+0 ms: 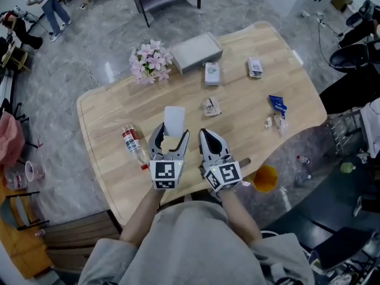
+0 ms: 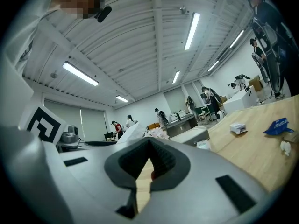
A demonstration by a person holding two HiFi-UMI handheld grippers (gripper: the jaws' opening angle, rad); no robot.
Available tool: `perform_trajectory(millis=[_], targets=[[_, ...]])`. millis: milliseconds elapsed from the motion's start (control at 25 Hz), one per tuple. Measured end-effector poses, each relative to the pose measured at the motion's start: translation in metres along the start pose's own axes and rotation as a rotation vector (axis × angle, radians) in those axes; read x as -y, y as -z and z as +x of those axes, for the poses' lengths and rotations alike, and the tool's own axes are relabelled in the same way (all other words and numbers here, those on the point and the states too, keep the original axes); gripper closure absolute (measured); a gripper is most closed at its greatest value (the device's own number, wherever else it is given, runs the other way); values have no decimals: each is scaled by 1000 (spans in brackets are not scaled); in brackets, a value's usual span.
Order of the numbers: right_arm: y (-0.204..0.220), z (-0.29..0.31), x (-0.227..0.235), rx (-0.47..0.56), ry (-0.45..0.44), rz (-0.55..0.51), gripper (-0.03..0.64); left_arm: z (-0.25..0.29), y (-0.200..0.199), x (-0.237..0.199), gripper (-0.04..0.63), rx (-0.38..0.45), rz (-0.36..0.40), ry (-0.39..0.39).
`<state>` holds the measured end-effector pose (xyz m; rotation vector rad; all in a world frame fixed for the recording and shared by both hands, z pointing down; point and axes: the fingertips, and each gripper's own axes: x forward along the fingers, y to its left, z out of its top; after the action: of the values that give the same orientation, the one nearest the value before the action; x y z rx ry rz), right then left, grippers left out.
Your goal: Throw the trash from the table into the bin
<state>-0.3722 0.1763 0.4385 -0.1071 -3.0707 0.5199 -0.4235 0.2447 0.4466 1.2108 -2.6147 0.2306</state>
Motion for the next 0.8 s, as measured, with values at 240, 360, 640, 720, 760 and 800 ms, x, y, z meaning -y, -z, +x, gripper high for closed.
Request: perform_trajectory(millis=[240,360,640,720,760,800], targets=[[-8,-31,-6,46,80,-21,612,-25,-6,20,267,35,23,74],[-14,-48,-12,75,142,-36,612,-39,-11,30,267,54,28,134],[-23,-96,-43,135,264,-78,612,-82,-22,52,267,123,46,269],[-26,-116,-51,149,303,-95,612,-95,-26,64,267,145,54,311],[-28,-125,-53,157,324,-103,612,-101,-27,71,267,154,58,333],[-31,-135,-55,166,346,-111,612,-106,-27,77,267,162,63,355]])
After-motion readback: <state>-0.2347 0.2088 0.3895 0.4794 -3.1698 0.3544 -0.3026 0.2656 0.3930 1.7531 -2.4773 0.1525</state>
